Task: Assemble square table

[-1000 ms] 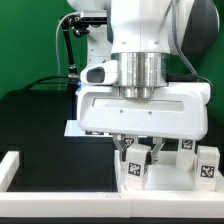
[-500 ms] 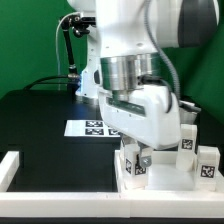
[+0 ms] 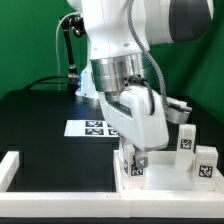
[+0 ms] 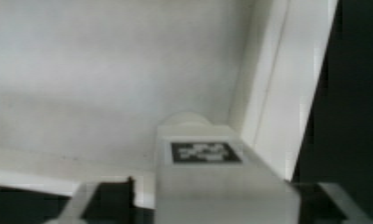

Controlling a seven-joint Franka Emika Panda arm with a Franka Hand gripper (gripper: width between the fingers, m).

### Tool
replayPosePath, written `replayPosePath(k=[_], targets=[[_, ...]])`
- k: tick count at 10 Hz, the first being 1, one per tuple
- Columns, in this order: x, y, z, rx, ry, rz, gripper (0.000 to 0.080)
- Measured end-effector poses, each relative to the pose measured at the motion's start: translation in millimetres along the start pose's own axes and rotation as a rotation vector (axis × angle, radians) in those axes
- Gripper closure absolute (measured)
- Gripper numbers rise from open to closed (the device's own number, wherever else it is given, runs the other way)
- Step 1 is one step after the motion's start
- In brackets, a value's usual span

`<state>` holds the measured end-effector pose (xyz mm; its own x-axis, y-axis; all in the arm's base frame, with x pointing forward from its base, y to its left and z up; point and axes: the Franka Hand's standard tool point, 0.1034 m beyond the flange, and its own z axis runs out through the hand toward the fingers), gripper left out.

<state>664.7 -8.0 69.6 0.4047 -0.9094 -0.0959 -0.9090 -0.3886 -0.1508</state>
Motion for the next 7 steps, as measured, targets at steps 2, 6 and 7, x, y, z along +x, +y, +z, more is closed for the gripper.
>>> replayPosePath(k=[2,6,7], targets=[[-0.9,-1.6,-4.1,-0.030,-0.039,-0.447,0.0167],[6.3,-0.3,-4.7,-0.054,-0.013,-0.775,0.0151],[8.3,-4.4,-9.6,-0.084,0.007,-1.011,0.0151]])
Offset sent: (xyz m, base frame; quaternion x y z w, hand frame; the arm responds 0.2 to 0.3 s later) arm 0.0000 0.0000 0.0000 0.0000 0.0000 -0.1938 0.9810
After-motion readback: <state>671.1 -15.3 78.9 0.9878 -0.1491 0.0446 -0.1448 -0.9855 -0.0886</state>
